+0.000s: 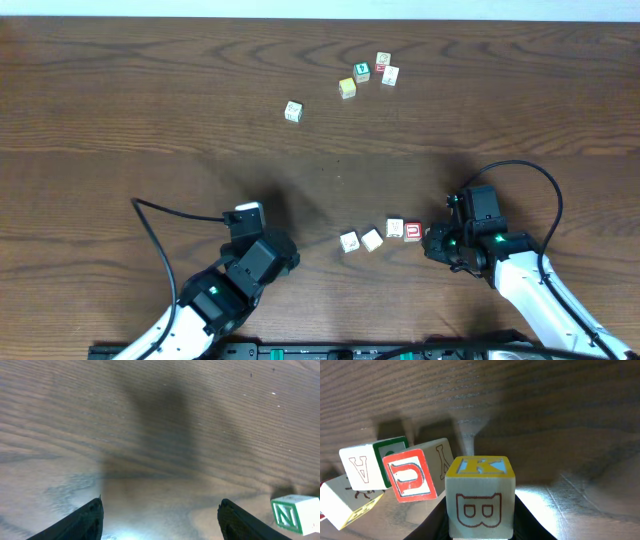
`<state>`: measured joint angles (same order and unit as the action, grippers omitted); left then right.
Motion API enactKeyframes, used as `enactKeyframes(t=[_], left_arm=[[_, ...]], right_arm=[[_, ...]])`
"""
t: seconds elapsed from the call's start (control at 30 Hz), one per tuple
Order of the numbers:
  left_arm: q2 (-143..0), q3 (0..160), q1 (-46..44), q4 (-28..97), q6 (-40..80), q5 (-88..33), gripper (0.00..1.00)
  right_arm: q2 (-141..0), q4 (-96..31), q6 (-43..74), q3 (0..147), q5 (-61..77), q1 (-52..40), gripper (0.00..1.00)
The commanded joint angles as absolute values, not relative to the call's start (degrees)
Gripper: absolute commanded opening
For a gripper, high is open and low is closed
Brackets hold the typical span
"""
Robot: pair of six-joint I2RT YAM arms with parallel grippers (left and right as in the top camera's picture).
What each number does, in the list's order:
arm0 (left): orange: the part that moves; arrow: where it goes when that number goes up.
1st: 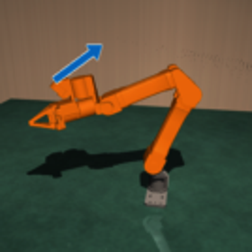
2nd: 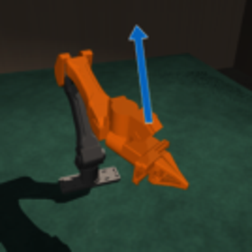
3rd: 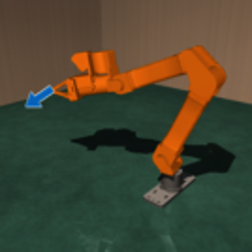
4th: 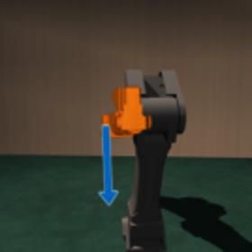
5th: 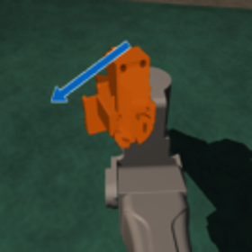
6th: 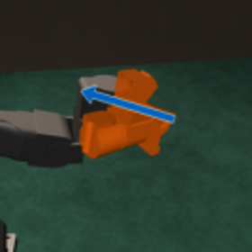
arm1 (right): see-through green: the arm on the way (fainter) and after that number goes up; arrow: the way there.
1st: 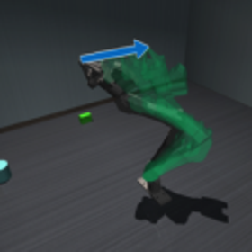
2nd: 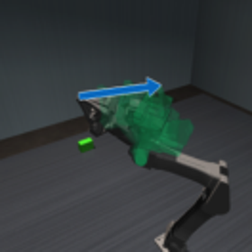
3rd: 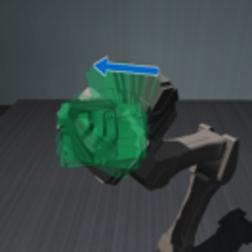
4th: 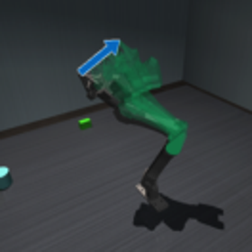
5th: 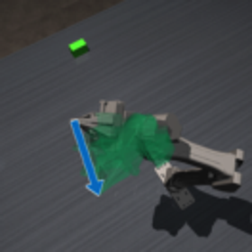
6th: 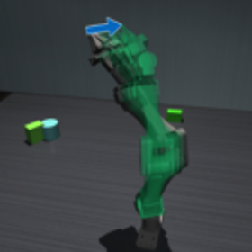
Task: Lift 5 blocks
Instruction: 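Carry the B block with the right gripper to the gathered blocks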
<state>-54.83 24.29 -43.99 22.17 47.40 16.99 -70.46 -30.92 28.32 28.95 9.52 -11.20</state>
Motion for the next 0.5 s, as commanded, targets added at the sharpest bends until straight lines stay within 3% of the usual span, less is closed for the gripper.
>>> enactKeyframes(t=[0.0,0.07,0.1,0.23,0.43,0.47], left_arm=[[-56.4,24.2,-44.2,20.6,48.6,16.3,0.73],[-57.2,24.2,-44.2,19.6,48.6,14.9,0.73],[-57.6,24.2,-44.2,19.3,48.6,14.5,0.73],[-59.2,24.2,-44.2,19.1,48.7,14.2,0.61],[-60.2,24.2,-44.2,18.5,49.7,13.9,0.09],[-60.2,24.2,-44.2,18.2,49.7,13.9,0.08]], right_arm=[[-70.5,-30.8,28.7,28.8,10.3,-11.7,0.23],[-70.4,-30.8,28.7,28.8,10.9,-11.7,0.47],[-70.4,-30.8,28.7,28.8,10.9,-11.7,0.50],[-70.4,-30.8,28.7,28.8,10.9,-11.7,0.48],[-70.4,-30.9,28.7,29.1,11.0,-11.7,0.49],[-70.4,-30.9,28.7,29.2,11.0,-11.7,0.48]])
